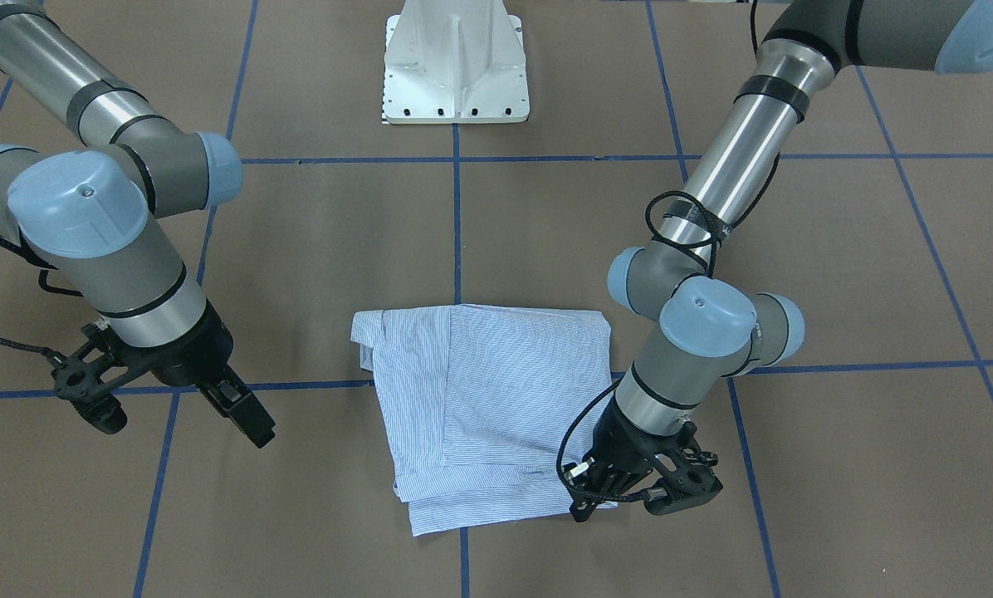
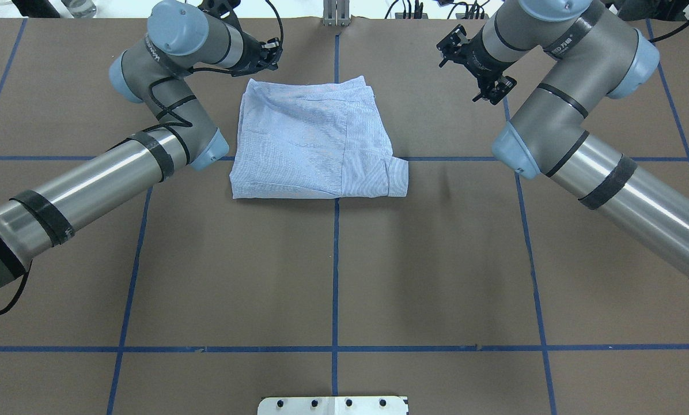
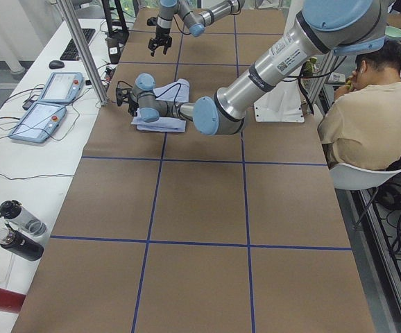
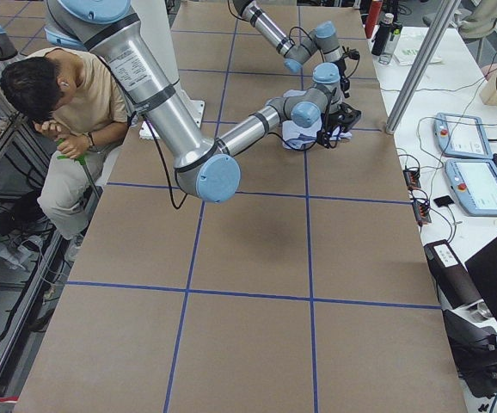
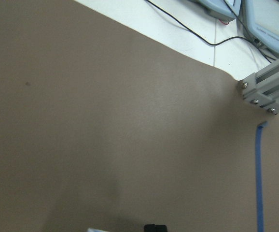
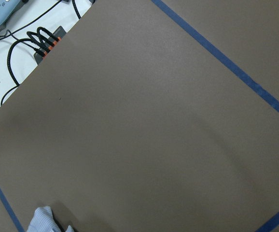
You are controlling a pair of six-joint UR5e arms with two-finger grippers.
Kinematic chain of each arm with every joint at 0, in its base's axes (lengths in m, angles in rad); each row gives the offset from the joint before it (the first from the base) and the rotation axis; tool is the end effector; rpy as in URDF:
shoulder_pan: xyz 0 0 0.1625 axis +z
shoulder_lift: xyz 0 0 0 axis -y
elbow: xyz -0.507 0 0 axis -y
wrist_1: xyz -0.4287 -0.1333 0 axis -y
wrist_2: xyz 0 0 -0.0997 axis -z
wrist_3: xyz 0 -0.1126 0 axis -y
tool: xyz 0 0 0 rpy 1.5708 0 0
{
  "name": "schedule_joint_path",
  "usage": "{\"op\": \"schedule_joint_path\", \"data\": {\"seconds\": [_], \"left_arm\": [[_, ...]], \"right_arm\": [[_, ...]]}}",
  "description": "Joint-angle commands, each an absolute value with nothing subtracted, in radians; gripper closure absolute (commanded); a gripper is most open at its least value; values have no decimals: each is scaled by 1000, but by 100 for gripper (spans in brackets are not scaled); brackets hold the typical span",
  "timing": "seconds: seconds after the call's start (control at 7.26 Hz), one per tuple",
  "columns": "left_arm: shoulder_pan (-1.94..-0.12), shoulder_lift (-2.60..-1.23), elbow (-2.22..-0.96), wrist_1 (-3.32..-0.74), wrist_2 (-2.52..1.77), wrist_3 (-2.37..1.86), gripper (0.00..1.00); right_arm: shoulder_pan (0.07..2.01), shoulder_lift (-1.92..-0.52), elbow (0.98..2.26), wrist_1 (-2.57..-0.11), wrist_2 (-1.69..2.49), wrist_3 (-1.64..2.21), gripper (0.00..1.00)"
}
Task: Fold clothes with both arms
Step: 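Release the shirt and raise both grippers away from it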
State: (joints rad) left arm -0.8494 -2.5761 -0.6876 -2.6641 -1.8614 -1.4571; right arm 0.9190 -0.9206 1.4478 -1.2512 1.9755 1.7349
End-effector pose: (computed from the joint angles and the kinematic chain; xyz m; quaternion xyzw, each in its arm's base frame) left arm 0.5776 -0.8097 0.3260 0.1563 0.5558 -0.2150 0.7877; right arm -0.4273 -0.7066 0.3442 -0.0220 -0.4417 0.3896 0.8079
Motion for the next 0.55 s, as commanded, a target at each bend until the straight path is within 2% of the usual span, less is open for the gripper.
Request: {"op": "schedule_joint_path", "data": {"seconds": [0.0, 0.28, 0.41], "left_arm": [[-847, -2583, -744, -2658, -1893, -1533, 100], [-848, -2457, -962, -2646, -1966, -1534, 100], [-859, -2327, -1138, -2645, -2050, -1528, 100]], "right_arm": [[920, -923, 1450, -1250, 1979, 1735, 0], [937, -949, 1495, -1256, 1982, 1717, 0], [968, -986, 1528, -1258, 2020, 1679, 0]]}}
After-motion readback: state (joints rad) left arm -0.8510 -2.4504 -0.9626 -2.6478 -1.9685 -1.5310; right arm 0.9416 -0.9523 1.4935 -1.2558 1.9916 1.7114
